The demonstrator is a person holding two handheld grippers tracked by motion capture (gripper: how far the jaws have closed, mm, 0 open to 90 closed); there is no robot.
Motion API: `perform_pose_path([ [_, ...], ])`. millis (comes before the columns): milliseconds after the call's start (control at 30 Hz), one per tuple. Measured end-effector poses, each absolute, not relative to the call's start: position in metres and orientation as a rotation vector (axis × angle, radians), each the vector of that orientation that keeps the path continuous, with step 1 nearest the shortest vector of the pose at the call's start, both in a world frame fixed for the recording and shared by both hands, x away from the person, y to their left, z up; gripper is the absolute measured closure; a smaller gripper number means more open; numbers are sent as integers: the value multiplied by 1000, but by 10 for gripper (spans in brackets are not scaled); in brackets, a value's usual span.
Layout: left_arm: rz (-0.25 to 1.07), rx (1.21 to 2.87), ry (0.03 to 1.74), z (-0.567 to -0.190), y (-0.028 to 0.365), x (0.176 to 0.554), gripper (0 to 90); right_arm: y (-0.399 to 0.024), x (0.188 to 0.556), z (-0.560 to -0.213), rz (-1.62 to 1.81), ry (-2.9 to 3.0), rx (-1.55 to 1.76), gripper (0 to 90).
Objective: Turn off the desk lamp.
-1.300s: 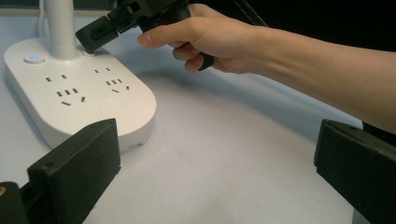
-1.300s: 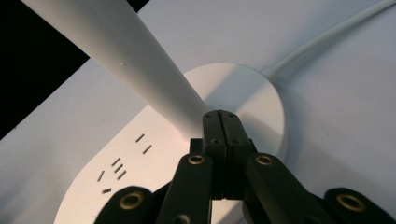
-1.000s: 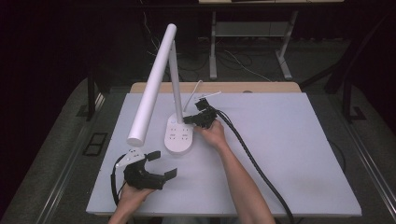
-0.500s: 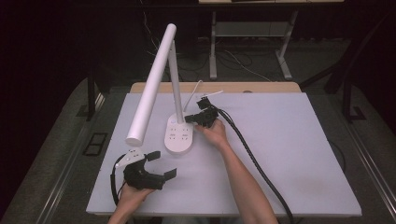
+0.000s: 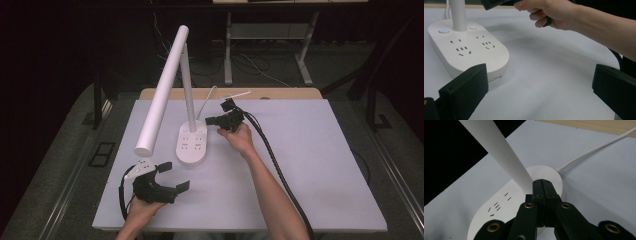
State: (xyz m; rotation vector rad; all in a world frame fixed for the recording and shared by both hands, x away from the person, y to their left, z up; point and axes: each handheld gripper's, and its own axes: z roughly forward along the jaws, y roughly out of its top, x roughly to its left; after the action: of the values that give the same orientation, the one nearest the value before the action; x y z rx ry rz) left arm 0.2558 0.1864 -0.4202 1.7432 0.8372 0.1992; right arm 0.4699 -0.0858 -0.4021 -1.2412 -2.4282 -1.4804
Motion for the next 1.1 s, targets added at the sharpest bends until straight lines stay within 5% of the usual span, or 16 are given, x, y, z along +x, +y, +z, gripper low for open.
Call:
perform_pose_path([
  [433, 202, 1754, 838, -422, 184, 257, 0, -117, 447, -377, -1528, -2428, -1242, 674],
  [1100, 195, 1772, 837, -424, 180, 257, 0, -172, 405, -361, -1483, -2552, -1314, 6],
])
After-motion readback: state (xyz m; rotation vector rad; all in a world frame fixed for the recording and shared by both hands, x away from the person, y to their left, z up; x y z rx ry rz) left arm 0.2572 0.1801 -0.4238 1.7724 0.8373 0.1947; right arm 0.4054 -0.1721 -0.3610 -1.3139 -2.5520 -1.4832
